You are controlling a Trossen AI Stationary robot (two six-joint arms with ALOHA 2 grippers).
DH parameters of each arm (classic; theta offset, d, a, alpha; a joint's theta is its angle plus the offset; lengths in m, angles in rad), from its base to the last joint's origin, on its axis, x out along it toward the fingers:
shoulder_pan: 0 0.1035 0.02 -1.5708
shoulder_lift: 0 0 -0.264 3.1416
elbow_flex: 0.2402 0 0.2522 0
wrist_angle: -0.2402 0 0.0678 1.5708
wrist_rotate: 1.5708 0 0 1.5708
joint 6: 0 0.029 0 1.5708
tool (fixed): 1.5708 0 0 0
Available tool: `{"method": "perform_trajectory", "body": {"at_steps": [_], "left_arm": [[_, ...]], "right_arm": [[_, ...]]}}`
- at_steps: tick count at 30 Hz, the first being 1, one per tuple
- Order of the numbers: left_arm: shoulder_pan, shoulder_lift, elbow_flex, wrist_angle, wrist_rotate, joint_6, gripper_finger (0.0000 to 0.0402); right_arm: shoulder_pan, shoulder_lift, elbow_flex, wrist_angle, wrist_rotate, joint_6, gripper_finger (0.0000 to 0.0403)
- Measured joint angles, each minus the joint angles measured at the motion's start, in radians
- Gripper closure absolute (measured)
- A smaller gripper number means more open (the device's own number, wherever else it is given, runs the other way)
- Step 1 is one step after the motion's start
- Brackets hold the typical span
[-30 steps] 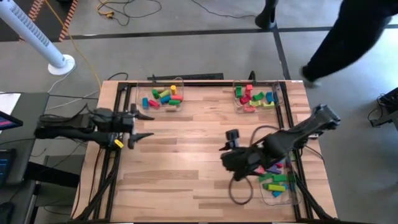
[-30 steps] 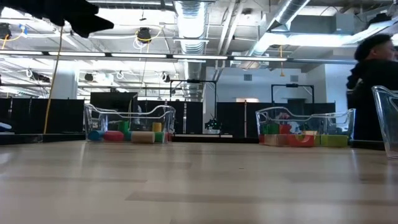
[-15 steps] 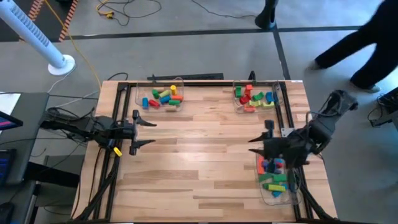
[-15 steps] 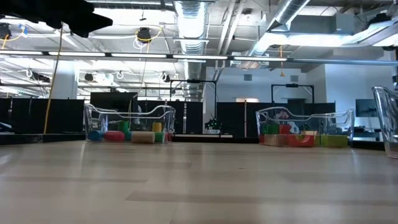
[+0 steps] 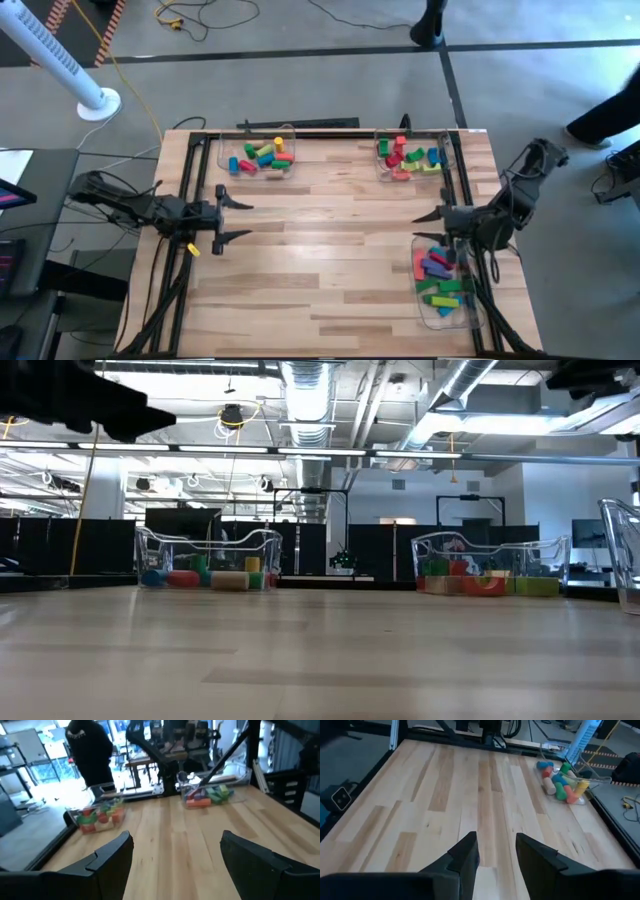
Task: Sort blocks by size
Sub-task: Return to Home Position
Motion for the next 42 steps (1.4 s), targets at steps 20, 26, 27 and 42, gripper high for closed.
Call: {"method": "perform_trajectory", "body": {"at_steps": [20, 26, 27, 42], "left_arm": [[-0.004, -0.319, -0.172, -0.022, 0.008, -0.017, 0.0113], [-0.005, -0.321, -0.172, -0.023, 0.011, -0.025, 0.0113], [-0.005, -0.321, -0.172, -0.022, 0.012, -0.03, 0.0113], [-0.005, -0.321, -0.178, -0.037, 0.013, -0.05, 0.0113]], "right_arm": [[0.001, -0.453, -0.157, 0.017, -0.008, -0.03, 0.024], [-0.004, -0.477, -0.18, 0.071, -0.004, 0.017, 0.024], [-0.007, -0.478, -0.187, 0.093, -0.004, 0.027, 0.024], [-0.008, -0.504, -0.467, 0.831, -0.007, -0.575, 0.024]]}}
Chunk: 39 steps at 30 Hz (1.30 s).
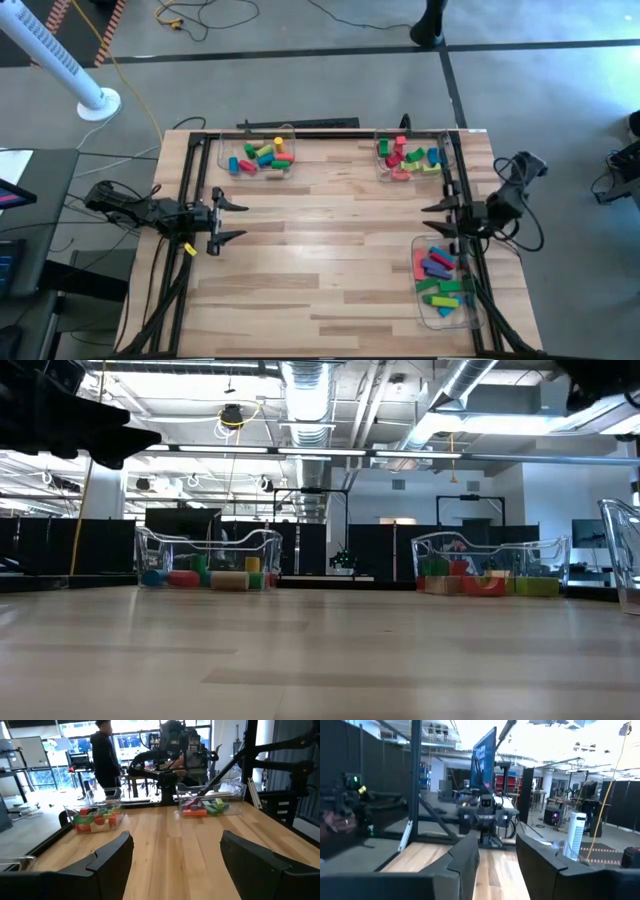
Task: Sort blocks by size
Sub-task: Return to Home Position
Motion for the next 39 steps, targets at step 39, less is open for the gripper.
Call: {"method": "perform_trajectory", "body": {"at_steps": [39], "left_arm": [[0.0, 0.0, -0.001, -0.018, -0.001, 0.091, 0.0113]], "right_arm": [[-0.165, -0.103, -0.096, -0.054, 0.05, 0.195, 0.024]]}}
